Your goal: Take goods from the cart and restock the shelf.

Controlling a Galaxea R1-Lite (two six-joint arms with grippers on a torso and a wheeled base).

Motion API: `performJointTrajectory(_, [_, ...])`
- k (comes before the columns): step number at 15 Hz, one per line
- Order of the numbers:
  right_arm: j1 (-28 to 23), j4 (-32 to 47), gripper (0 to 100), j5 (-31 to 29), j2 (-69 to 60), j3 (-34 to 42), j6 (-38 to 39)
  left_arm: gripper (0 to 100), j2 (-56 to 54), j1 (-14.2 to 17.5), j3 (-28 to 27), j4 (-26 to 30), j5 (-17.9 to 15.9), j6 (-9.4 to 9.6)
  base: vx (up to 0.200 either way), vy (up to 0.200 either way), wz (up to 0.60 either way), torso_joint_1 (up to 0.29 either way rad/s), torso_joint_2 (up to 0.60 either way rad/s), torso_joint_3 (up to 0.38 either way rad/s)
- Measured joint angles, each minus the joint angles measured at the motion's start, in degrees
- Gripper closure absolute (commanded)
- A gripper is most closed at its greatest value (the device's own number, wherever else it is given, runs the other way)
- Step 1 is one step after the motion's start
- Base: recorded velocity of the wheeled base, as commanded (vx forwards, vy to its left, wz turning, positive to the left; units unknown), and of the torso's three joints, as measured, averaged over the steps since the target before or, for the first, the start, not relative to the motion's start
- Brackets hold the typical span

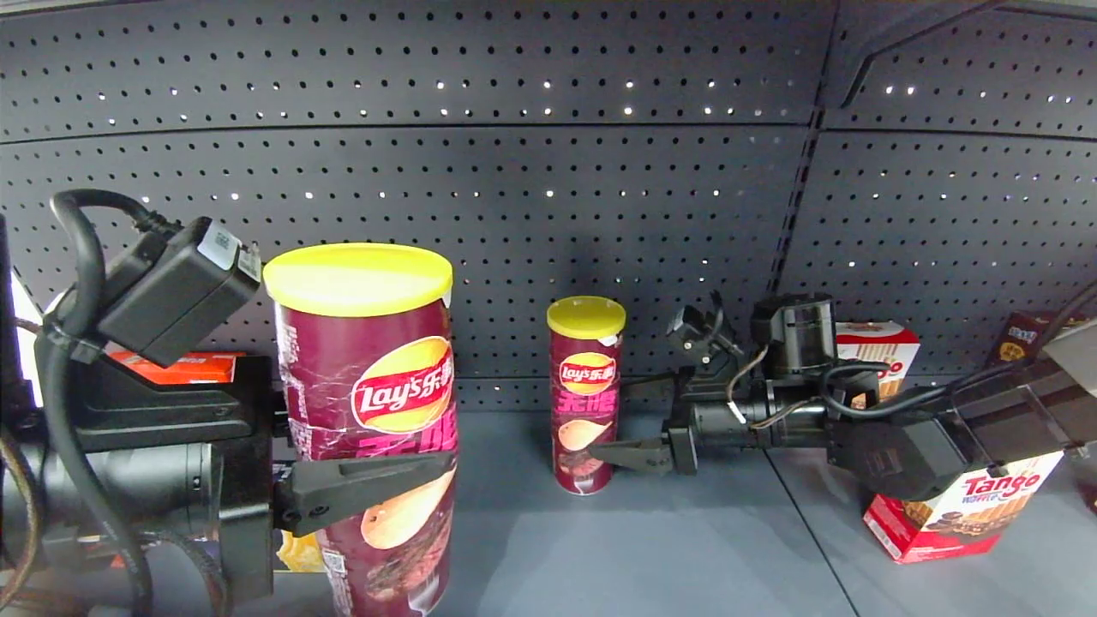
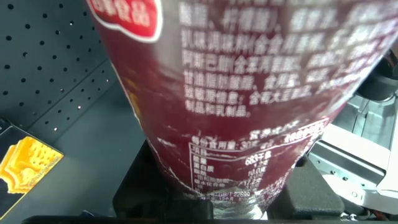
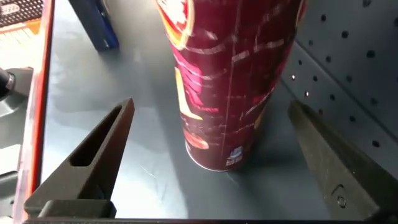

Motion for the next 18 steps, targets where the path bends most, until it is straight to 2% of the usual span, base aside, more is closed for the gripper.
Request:
performJointTrajectory(13, [1.37,-0.02,0,0.07,7.19,-5.95,-0.35,100,0.07,0.77,0.05,0.0,0.0,0.0,0.0,0.0,0.0,0.0,0.0,0.0])
performJointTrajectory(14, [1.4,-0.06,100,0.09,7.61,-6.25,-0.38,100,0.07,0.82,0.06,0.0,-0.01,0.02,0.0,0.0,0.0,0.0,0.0,0.0])
performJointTrajectory(18, [1.84,-0.74,100,-0.38,8.94,-7.25,-0.44,100,0.09,1.68,0.09,0.0,-0.67,0.02,0.0,0.0,0.0,0.0,0.0,0.0])
